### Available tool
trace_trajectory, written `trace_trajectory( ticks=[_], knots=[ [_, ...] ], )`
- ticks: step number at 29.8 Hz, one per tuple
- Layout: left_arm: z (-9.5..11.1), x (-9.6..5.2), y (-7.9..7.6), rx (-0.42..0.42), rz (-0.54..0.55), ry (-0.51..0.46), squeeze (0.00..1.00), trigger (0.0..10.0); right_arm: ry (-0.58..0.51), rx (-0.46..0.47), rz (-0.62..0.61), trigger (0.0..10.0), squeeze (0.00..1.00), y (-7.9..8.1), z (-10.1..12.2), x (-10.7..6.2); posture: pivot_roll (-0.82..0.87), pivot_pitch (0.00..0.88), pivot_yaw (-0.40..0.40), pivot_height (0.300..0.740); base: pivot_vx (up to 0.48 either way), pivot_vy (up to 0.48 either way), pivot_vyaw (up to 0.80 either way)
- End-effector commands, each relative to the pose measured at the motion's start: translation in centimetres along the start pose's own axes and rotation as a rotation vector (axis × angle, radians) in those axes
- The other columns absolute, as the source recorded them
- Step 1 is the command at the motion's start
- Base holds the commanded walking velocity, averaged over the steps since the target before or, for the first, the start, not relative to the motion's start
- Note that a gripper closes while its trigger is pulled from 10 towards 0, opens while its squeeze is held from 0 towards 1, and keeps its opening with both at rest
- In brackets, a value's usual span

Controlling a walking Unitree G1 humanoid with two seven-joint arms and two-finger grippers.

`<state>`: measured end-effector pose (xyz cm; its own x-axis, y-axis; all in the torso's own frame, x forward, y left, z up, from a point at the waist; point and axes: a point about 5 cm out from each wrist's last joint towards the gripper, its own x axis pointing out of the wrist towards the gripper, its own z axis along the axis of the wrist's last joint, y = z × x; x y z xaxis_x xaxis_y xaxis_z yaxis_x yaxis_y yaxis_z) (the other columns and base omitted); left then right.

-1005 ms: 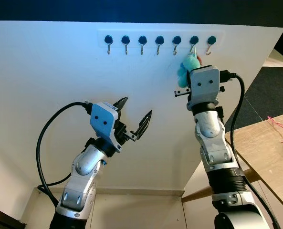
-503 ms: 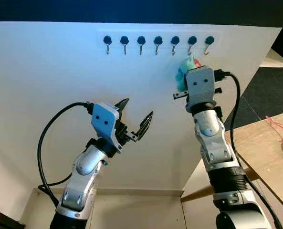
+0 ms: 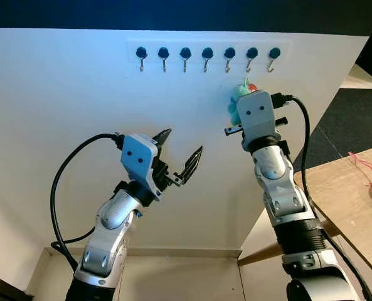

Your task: Hang keys on a hook

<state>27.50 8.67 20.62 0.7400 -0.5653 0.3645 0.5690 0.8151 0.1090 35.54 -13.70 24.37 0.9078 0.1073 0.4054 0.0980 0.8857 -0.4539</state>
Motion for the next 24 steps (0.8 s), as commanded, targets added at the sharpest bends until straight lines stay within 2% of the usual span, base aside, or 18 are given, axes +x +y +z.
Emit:
trace_trajectory(
  ticks=[1,5,13,19,24],
  knots=[
    [0.3,0.0,-0.1,-0.007,-0.007,-0.011,0.00,10.0,-0.053,-0.029,-0.012,10.0,0.00,-0.2,0.8,-0.1,0.02,0.065,-0.027,0.740,0.000,0.000,0.00],
    [0.3,0.0,-0.2,-0.006,-0.010,-0.017,0.00,10.0,-0.133,-0.118,-0.017,10.0,0.00,0.2,1.9,-0.4,0.01,0.063,-0.031,0.740,0.000,0.000,0.00],
    [0.3,0.1,-0.4,-0.012,-0.013,-0.022,0.00,10.0,-0.182,-0.158,-0.025,10.0,0.00,0.4,2.4,-0.9,0.01,0.061,-0.035,0.740,0.000,0.000,0.00],
    [0.2,0.1,-0.6,-0.014,-0.018,-0.021,0.00,10.0,-0.189,-0.163,-0.034,10.0,0.00,0.4,2.4,-1.1,0.01,0.061,-0.034,0.740,0.000,0.000,0.00],
    [0.3,0.1,-0.7,-0.013,-0.026,-0.021,0.00,10.0,-0.180,-0.128,-0.098,10.0,0.00,-0.5,2.3,-1.4,0.01,0.065,-0.030,0.740,0.000,0.000,0.00]
  ],
)
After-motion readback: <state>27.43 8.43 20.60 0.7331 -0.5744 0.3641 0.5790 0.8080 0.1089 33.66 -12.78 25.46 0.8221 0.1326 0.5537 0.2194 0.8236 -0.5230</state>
